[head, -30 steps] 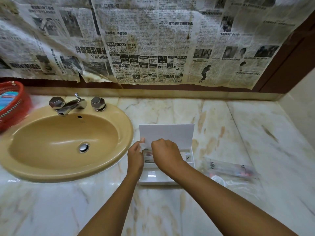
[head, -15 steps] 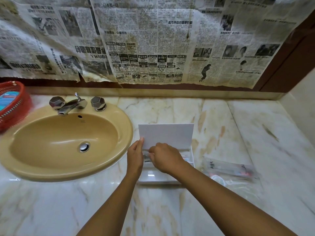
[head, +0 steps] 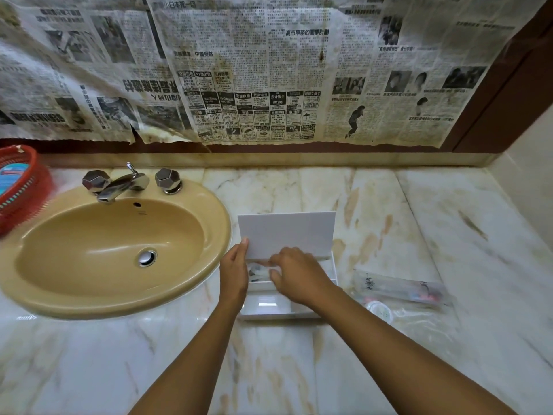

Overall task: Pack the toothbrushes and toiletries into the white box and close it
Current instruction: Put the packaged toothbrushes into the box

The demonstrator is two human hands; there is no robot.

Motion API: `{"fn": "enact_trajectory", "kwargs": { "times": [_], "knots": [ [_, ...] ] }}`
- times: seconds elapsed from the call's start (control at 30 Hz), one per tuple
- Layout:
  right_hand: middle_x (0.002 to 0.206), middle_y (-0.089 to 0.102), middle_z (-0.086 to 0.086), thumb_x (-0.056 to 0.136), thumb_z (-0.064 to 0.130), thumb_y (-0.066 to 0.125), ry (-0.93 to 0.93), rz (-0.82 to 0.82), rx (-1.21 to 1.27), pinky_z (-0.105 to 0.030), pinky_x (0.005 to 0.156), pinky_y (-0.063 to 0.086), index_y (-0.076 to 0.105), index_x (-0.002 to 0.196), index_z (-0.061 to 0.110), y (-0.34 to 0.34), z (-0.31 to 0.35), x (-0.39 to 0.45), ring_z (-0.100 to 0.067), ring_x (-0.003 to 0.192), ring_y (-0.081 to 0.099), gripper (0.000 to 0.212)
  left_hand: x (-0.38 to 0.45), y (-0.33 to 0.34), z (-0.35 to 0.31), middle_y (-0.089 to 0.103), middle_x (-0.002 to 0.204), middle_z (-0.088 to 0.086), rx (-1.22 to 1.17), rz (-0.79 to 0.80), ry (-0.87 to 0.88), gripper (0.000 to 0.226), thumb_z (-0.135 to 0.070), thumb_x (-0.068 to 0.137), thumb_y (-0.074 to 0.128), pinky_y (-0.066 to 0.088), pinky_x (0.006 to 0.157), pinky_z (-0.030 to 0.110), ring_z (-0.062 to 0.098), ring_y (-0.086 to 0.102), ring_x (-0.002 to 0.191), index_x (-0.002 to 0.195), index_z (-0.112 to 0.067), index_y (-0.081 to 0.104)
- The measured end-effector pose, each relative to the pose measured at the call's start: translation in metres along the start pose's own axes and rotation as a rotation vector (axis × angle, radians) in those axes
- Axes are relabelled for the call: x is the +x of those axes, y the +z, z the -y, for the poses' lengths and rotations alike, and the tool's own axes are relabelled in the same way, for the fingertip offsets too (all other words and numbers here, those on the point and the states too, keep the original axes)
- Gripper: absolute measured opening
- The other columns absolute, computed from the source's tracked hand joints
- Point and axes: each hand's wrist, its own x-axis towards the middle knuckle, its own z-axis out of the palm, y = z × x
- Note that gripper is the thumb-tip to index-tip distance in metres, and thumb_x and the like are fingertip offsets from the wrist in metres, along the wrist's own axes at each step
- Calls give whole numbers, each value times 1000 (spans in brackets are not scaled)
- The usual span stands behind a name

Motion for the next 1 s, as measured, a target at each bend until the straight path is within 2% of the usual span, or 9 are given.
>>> {"fn": "enact_trajectory", "kwargs": {
  "times": [0.13, 0.23, 0.3, 0.37, 0.53, 0.63, 0.73, 0.93, 1.0],
  "knots": [
    [99, 66, -5, 89, 18, 49, 122, -205, 65, -37, 87, 47, 68, 98, 13, -22, -24, -15, -23, 91, 59, 22, -2, 1, -2, 67, 84, -10, 8, 5, 7, 28, -25, 104, 46, 47, 63, 5, -7, 62, 72, 82, -23, 64],
    [85, 68, -4, 86, 10, 47, 253, -288, 77, -35, 79, 48, 67, 82, 13, -31, -49, -27, -23, 75, 59, 21, -5, 2, -4, 65, 91, -8, -22, 17, -2, 26, -22, 104, 44, 47, 59, 5, 2, 61, 82, 86, -24, 63],
    [88, 67, -4, 85, 6, 46, 362, -252, -14, -32, 77, 42, 66, 85, 15, -37, -68, -34, -23, 75, 58, 22, -5, 3, -5, 66, 94, -8, -25, 12, 5, 24, -21, 104, 44, 46, 62, 4, 6, 60, 88, 89, -24, 63],
    [102, 63, -3, 85, 3, 47, 474, -128, -99, -33, 81, 37, 63, 98, 18, -40, -87, -39, -24, 88, 60, 25, -5, 3, -5, 66, 94, -11, -27, 2, 10, 22, -22, 104, 45, 46, 64, 3, 6, 61, 90, 93, -23, 63],
    [121, 58, -1, 83, 10, 61, 617, 80, -144, -32, 92, 40, 58, 117, 22, -35, -114, -47, -24, 107, 59, 36, -7, 6, -7, 64, 95, -16, -39, 7, 11, 17, -20, 104, 44, 44, 62, 1, -5, 61, 84, 100, -24, 60],
    [112, 64, -3, 82, 7, 60, 650, 65, -146, -30, 84, 45, 64, 109, 19, -29, -121, -50, -24, 101, 62, 29, -8, 8, -8, 63, 95, -17, -53, 6, 18, 16, -20, 104, 43, 44, 59, 1, -5, 60, 83, 102, -24, 58],
    [96, 66, -4, 79, 2, 57, 656, 29, -139, -26, 69, 40, 66, 92, 15, -25, -122, -51, -24, 87, 63, 21, -9, 9, -9, 61, 95, -16, -68, 11, 28, 16, -19, 105, 43, 44, 56, 1, -3, 57, 85, 101, -24, 57],
    [97, 64, -6, 86, 2, 46, 575, -136, -100, -29, 64, 34, 58, 96, 15, -39, -114, -50, -26, 77, 53, 21, -8, 7, -7, 62, 95, -12, -70, 19, 31, 18, -19, 105, 42, 44, 57, 2, 0, 60, 84, 99, -22, 59],
    [96, 63, -5, 87, 3, 47, 523, -180, -94, -29, 63, 34, 56, 98, 18, -49, -105, -47, -25, 75, 51, 20, -9, 7, -8, 63, 94, -11, -71, 27, 34, 18, -18, 105, 42, 45, 56, 3, -6, 65, 77, 102, -18, 60]
  ]
}}
